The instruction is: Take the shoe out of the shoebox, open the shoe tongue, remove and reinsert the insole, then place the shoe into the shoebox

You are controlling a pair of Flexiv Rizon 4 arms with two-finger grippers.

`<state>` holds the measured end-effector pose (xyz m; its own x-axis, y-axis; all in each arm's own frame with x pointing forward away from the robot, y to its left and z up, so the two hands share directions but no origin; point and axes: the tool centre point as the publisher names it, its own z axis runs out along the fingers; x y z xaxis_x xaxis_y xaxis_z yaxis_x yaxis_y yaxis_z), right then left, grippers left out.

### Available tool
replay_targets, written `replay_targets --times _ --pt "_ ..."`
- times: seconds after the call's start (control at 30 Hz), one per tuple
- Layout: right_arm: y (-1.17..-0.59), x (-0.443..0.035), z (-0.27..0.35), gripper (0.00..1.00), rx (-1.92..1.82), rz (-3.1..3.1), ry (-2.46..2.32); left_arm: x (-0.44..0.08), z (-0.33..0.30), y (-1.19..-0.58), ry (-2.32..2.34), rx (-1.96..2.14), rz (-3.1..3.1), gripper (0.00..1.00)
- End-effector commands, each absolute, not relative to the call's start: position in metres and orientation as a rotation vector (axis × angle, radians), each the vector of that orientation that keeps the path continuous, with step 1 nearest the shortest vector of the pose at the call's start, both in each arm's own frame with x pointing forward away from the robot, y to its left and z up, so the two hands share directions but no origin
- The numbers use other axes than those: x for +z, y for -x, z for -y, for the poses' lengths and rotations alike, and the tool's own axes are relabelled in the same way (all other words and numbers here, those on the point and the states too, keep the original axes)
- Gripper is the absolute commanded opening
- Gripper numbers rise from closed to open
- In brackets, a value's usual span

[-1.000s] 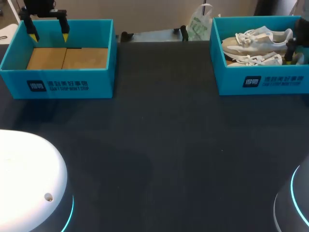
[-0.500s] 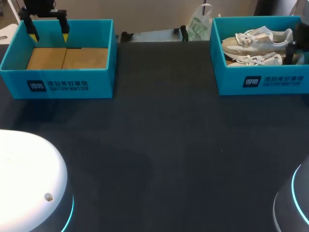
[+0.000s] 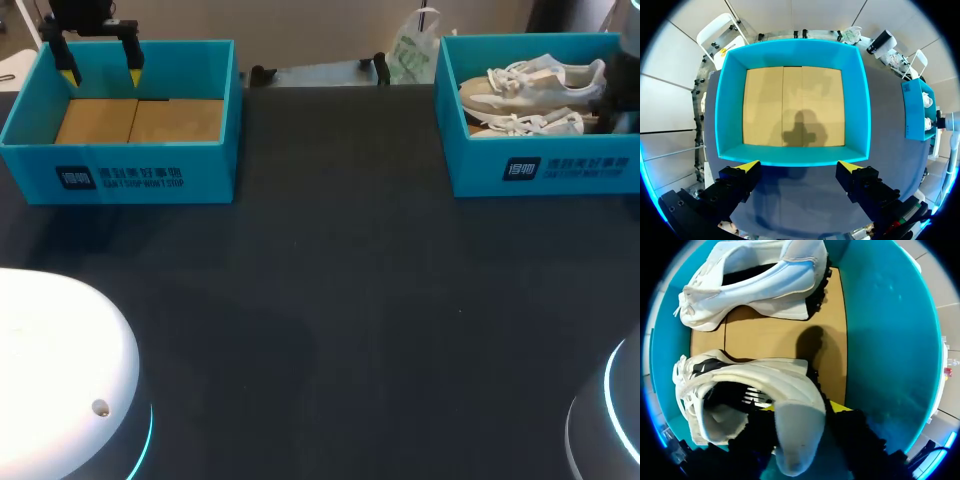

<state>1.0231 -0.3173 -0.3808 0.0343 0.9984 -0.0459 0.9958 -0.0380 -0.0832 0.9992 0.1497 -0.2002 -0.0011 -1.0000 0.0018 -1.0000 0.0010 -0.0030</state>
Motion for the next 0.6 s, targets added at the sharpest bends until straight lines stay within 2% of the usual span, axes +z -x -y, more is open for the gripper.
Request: replay_targets --times 0.03,0.07,0.6 --pt "-1.024 -0.382 0.315 0.07 0.145 2.148 2.25 -0.2 -0.15 -0.999 2.22 -0.004 -2.222 1.0" --pt "-1.024 -0.381 0.316 0.0 0.146 2.145 2.254 -0.2 -0.15 -0.999 2.22 -0.004 -2.222 1.0" --pt "-1.033 -0.36 0.329 0.0 0.144 2.098 2.37 -0.2 -0.15 -0.999 2.22 -0.004 -2.222 1.0"
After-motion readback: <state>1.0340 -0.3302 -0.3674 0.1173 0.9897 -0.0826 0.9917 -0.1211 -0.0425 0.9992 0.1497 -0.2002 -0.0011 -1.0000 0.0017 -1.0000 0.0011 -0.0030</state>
